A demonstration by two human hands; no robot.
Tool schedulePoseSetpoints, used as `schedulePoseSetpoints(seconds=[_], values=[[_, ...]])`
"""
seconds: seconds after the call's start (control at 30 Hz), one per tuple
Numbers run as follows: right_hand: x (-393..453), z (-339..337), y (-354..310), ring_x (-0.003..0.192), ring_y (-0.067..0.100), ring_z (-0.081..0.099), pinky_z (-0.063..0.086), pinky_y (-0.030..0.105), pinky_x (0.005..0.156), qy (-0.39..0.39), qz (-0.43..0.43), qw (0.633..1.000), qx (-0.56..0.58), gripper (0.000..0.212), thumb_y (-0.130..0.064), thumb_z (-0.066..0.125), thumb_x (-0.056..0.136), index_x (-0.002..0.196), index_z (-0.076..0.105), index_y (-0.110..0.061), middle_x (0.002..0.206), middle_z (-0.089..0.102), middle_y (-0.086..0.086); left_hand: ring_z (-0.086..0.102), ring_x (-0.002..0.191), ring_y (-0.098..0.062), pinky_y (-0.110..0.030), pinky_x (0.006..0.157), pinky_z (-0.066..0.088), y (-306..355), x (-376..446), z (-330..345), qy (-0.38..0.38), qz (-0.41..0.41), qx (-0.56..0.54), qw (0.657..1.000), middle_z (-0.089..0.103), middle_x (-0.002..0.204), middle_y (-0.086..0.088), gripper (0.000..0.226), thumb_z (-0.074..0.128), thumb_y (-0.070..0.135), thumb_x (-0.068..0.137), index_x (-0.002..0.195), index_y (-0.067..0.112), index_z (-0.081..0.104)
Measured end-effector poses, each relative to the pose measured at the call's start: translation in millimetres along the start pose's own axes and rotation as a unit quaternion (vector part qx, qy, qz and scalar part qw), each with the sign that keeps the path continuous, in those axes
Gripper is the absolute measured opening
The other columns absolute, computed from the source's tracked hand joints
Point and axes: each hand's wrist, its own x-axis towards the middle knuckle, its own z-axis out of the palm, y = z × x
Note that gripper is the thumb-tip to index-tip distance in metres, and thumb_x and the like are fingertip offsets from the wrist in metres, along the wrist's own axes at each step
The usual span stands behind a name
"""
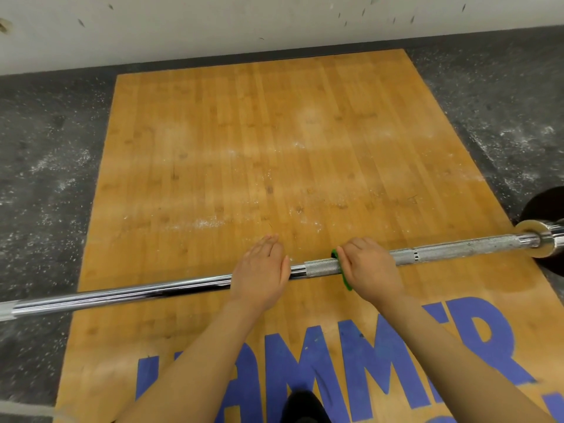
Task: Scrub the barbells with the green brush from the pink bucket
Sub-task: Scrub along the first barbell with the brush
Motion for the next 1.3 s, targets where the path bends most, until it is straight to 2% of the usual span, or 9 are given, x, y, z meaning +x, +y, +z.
schedulePoseSetpoints(seconds=[0.1,0.27,0.5,0.63,0.77,0.9,1.03,1.13,1.3], values=[[4,3,-11,0.059,0.024,0.052,0.043,0.029,0.052,-0.014,-0.004,1.0,-0.008,0.047,-0.031,0.033,0.096,0.067,0.064,-0.011,0.063,0.057,0.002,0.02,0.145,-0.015,-0.026,0.116,0.011,1,-1,1,0.0,-0.001,0.001,1.0,0.029,0.155,-0.003,0.048,0.025,0.034,0.103,0.144,0.011,0.038],[8,10,-38,0.057,0.021,0.051,0.038,0.025,0.05,-0.011,-0.034,0.999,-0.011,0.043,-0.03,0.038,0.094,0.063,0.063,-0.014,0.06,0.055,0.0,0.023,0.144,-0.014,-0.028,0.114,0.017,5,-5,3,0.007,-0.022,-0.004,1.0,0.035,0.153,-0.004,0.046,0.026,0.034,0.103,0.138,0.01,0.044],[-1,4,-34,0.066,0.021,0.054,0.042,0.028,0.062,-0.018,-0.043,0.999,0.017,0.043,-0.031,0.036,0.099,0.078,0.069,-0.013,0.072,0.062,0.001,0.024,0.143,-0.012,-0.026,0.114,0.017,11,-12,8,0.001,-0.051,0.017,0.999,0.031,0.155,-0.002,0.048,0.018,0.037,0.104,0.139,0.016,0.043],[-6,-3,-34,0.07,0.023,0.057,0.046,0.031,0.064,0.0,-0.018,0.999,0.044,0.061,-0.037,0.021,0.105,0.083,0.071,-0.011,0.076,0.064,0.002,0.025,0.143,-0.012,-0.027,0.113,0.018,13,-18,11,-0.002,-0.058,0.027,0.998,0.032,0.154,-0.002,0.048,0.018,0.036,0.104,0.139,0.017,0.044],[-7,-9,-35,0.073,0.024,0.058,0.046,0.032,0.068,0.015,0.007,0.998,0.063,0.052,-0.033,0.03,0.103,0.085,0.071,-0.008,0.078,0.066,0.003,0.023,0.144,-0.013,-0.027,0.114,0.017,15,-24,13,-0.013,-0.058,0.034,0.998,0.03,0.155,-0.003,0.048,0.017,0.035,0.104,0.141,0.017,0.042],[-11,-8,-39,0.069,0.023,0.056,0.048,0.032,0.062,-0.004,0.012,0.999,0.045,0.046,-0.032,0.034,0.099,0.08,0.07,-0.01,0.073,0.063,0.002,0.022,0.144,-0.012,-0.027,0.114,0.015,18,-30,14,-0.02,-0.063,0.042,0.997,0.029,0.156,-0.003,0.049,0.016,0.035,0.104,0.142,0.018,0.04],[-20,-2,-43,0.058,0.022,0.052,0.041,0.028,0.052,-0.017,0.002,1.0,-0.007,0.044,-0.032,0.037,0.095,0.067,0.066,-0.014,0.063,0.058,0.0,0.022,0.144,-0.014,-0.028,0.114,0.016,21,-37,14,-0.033,-0.068,0.047,0.996,0.03,0.155,-0.004,0.05,0.016,0.036,0.104,0.144,0.017,0.037],[-27,-1,-43,0.057,0.023,0.049,0.039,0.03,0.052,-0.009,0.008,1.0,0.011,0.044,-0.031,0.038,0.096,0.064,0.062,-0.013,0.062,0.055,0.001,0.022,0.145,-0.016,-0.029,0.116,0.015,23,-39,12,-0.049,-0.074,0.027,0.996,0.028,0.156,-0.006,0.05,0.017,0.036,0.104,0.145,0.015,0.036],[-34,-4,-44,0.057,0.021,0.048,0.038,0.028,0.053,-0.014,0.004,1.0,-0.006,0.043,-0.031,0.04,0.095,0.061,0.06,-0.015,0.06,0.054,0.0,0.022,0.144,-0.017,-0.03,0.114,0.017,24,-29,3,-0.026,-0.075,0.004,0.997,0.03,0.155,-0.007,0.047,0.019,0.034,0.104,0.14,0.014,0.042]])
